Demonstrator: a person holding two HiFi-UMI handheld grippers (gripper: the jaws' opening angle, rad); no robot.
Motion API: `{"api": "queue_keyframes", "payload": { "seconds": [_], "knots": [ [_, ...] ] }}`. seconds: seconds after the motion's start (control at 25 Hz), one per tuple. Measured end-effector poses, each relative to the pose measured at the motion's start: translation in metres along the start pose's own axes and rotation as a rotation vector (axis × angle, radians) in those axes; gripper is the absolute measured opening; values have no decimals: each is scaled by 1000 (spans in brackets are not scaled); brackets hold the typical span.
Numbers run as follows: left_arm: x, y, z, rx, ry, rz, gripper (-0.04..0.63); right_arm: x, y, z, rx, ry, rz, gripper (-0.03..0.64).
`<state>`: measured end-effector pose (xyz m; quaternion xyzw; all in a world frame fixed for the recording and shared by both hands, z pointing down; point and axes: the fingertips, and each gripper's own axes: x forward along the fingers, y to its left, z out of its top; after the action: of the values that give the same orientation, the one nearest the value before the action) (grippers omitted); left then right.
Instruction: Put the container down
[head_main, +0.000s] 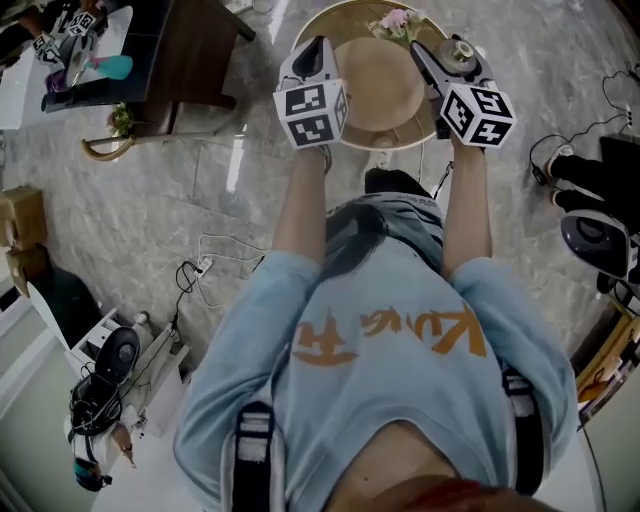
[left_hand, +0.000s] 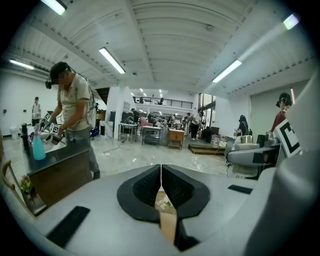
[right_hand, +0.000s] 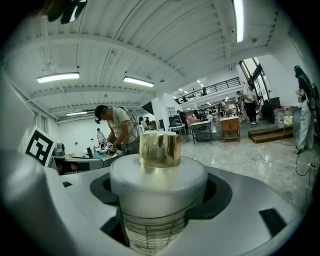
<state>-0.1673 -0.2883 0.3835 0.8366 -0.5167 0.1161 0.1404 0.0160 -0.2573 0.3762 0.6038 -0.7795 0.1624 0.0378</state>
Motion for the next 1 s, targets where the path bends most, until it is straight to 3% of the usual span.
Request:
{"api": "queue_keyframes", "payload": {
  "seconds": [0.2,0.44,0.84,1.0],
  "knots": [
    [49,-20,7,25,27,-25,32,24,-49,8,-4,1,-40,360],
    [57,-10,-14,4,83,9,32,38,-48,-18,-25,76,-2,360],
    [72,25,-85,-39,174,56,32,68,-35,-103,-70,219,64,360],
    [99,22,-123,-41,195,27,32,81,-46,-150,-76,267,86,360]
  ]
}}
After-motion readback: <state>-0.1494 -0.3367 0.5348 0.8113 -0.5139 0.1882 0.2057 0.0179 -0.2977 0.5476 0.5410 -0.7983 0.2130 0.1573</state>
